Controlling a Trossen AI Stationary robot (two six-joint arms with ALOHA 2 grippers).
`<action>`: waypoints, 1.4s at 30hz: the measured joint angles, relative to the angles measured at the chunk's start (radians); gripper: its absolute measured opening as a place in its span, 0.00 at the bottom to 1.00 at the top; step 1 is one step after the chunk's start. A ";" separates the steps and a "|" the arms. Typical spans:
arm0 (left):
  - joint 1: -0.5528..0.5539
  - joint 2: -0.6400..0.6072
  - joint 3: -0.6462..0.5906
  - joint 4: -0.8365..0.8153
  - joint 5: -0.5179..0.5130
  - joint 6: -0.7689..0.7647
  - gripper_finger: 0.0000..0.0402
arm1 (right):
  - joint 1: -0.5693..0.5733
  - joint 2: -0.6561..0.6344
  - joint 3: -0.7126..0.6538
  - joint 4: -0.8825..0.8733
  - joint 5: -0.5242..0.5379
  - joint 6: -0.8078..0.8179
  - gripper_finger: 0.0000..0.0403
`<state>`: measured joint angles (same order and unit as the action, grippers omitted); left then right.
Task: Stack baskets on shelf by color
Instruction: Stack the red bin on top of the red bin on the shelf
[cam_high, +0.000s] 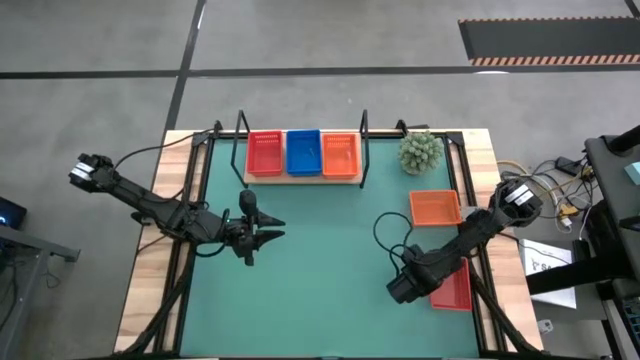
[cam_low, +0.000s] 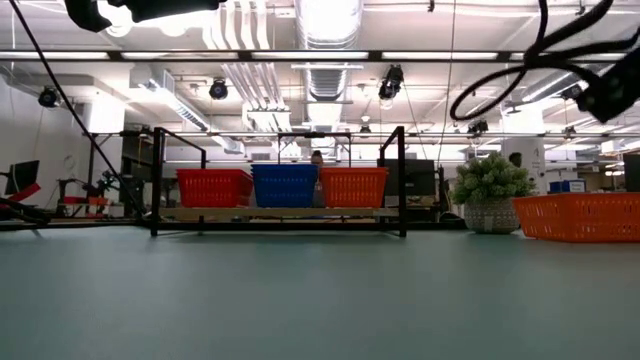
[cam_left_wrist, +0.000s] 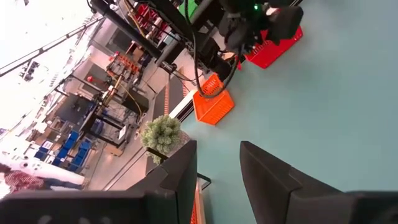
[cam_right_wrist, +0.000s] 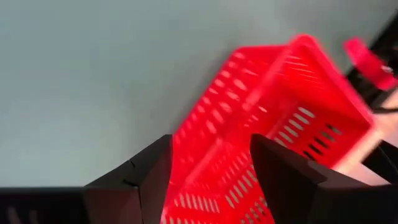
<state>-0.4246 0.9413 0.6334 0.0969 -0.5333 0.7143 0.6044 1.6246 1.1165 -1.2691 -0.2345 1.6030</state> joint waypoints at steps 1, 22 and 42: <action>0.000 0.000 0.000 0.000 0.000 0.000 0.26 | 0.000 0.001 -0.013 0.024 0.000 -0.004 0.51; 0.000 0.001 0.000 0.042 0.001 -0.089 0.26 | -0.239 -0.018 0.228 0.566 0.537 -0.906 0.50; -0.001 0.327 0.004 0.407 0.035 -0.396 0.26 | -0.163 -0.183 -0.229 1.277 0.760 -1.718 0.49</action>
<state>-0.4252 1.2682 0.6377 0.5035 -0.4979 0.3181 0.4418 1.4418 0.8879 0.0083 0.5258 -0.1147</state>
